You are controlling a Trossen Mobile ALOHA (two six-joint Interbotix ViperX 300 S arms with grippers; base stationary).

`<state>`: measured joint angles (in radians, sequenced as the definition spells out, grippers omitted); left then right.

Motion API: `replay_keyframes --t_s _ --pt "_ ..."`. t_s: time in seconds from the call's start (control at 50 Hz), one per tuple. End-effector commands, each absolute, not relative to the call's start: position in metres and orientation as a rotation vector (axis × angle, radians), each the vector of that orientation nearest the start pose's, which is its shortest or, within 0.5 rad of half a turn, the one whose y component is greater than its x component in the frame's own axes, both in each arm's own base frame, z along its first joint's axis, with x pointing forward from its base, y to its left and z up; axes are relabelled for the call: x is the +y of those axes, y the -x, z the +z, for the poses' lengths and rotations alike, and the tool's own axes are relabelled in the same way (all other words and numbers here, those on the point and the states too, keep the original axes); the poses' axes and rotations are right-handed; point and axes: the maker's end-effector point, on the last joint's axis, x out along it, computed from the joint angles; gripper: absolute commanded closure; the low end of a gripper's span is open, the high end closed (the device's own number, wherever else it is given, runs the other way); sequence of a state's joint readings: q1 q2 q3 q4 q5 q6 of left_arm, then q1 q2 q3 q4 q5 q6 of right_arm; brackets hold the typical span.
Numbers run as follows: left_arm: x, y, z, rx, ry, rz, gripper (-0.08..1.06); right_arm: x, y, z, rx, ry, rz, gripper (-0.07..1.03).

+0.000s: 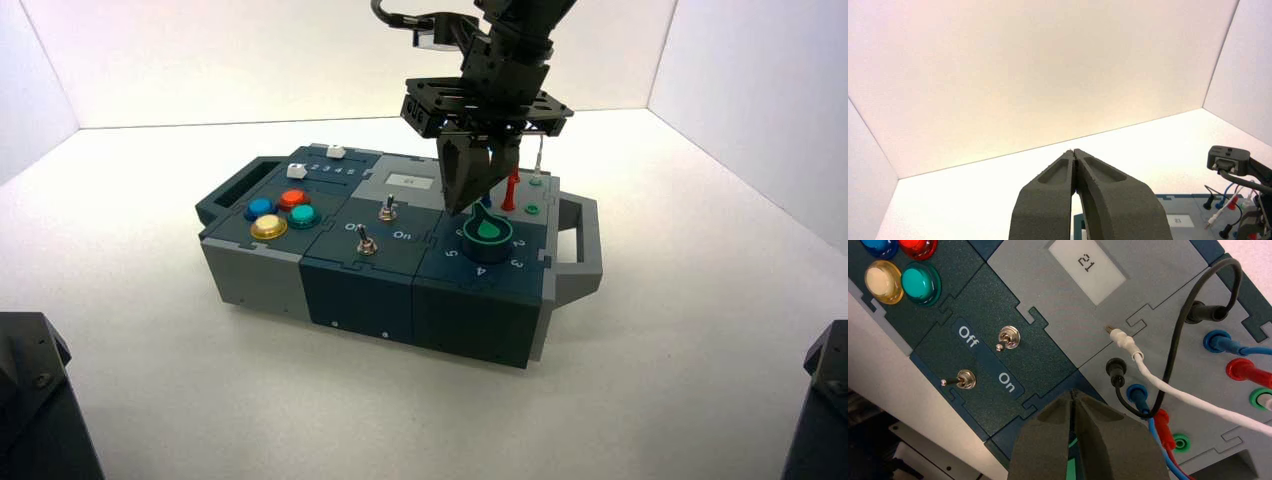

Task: Turn the knob to position 1.

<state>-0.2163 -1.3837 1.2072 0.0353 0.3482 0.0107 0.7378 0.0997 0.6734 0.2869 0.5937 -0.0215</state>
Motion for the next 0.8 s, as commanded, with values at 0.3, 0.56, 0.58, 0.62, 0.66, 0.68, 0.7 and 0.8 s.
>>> replay_keyframes --t_s 0.3,0.56,0.58,0.62,0.66,0.68,0.7,0.8 --pt "-0.0372 -0.1833 0.2707 0.149 -0.064 -0.203 1.01 0.2499 -0.2367 0.045 1.382 0.203 0.592 0.99" --pt "-0.0376 -0.1833 0.27 0.151 -0.063 -0.205 1.01 0.2512 -0.2381 0.0467 1.376 0.199 0.593 0.99" --pt "-0.0372 -0.1831 0.2703 0.149 -0.063 -0.203 1.01 0.2507 -0.2374 0.0463 1.379 0.2 0.593 0.99" --pt "-0.0372 -0.1831 0.271 0.148 -0.062 -0.203 1.01 0.2509 -0.2376 0.0464 1.378 0.198 0.593 0.99" --pt "-0.0372 -0.1831 0.2703 0.149 -0.063 -0.203 1.01 0.2508 -0.2376 0.0463 1.378 0.2 0.593 0.99" --pt "-0.0372 -0.183 0.2708 0.149 -0.063 -0.203 1.01 0.2507 -0.2374 0.0463 1.379 0.2 0.593 0.99" --pt "-0.0375 -0.183 0.2708 0.149 -0.063 -0.205 1.01 0.2507 -0.2374 0.0463 1.379 0.2 0.593 0.99" --pt "-0.0372 -0.1831 0.271 0.148 -0.062 -0.203 1.01 0.2509 -0.2376 0.0464 1.379 0.197 0.592 0.99"
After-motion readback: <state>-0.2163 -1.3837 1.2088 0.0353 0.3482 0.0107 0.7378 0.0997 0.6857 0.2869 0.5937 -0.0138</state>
